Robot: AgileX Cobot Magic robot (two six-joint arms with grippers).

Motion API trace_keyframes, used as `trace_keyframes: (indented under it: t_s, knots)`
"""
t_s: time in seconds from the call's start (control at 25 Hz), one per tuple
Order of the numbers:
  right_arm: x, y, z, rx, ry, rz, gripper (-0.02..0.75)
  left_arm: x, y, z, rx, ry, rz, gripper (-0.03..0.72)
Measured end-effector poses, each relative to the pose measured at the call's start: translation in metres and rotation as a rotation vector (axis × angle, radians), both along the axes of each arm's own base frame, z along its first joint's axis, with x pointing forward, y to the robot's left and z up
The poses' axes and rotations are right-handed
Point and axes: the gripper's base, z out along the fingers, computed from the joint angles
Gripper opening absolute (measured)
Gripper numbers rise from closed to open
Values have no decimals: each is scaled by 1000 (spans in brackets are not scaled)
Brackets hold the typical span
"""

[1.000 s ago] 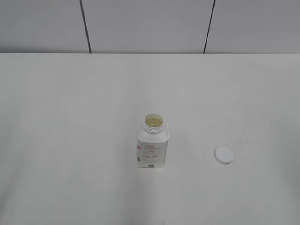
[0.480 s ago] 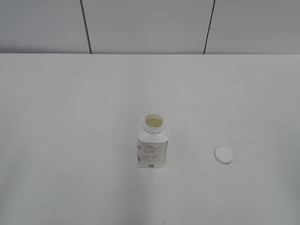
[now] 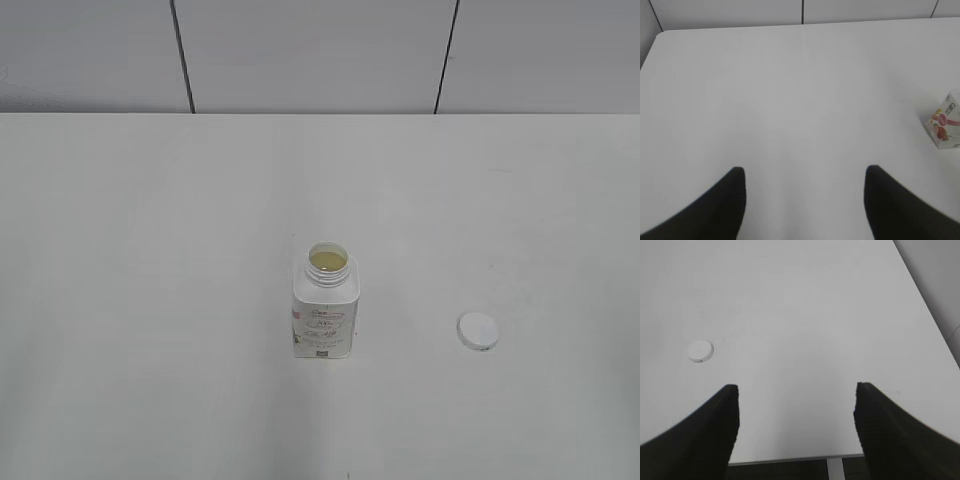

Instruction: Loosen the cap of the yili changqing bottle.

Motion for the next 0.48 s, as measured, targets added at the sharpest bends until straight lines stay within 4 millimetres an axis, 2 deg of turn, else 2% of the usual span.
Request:
trace_keyframes:
  t_s: [0.48]
  knots:
    - [1,-1,1,3,-14,91,567,0,0,0,1,0,3,461]
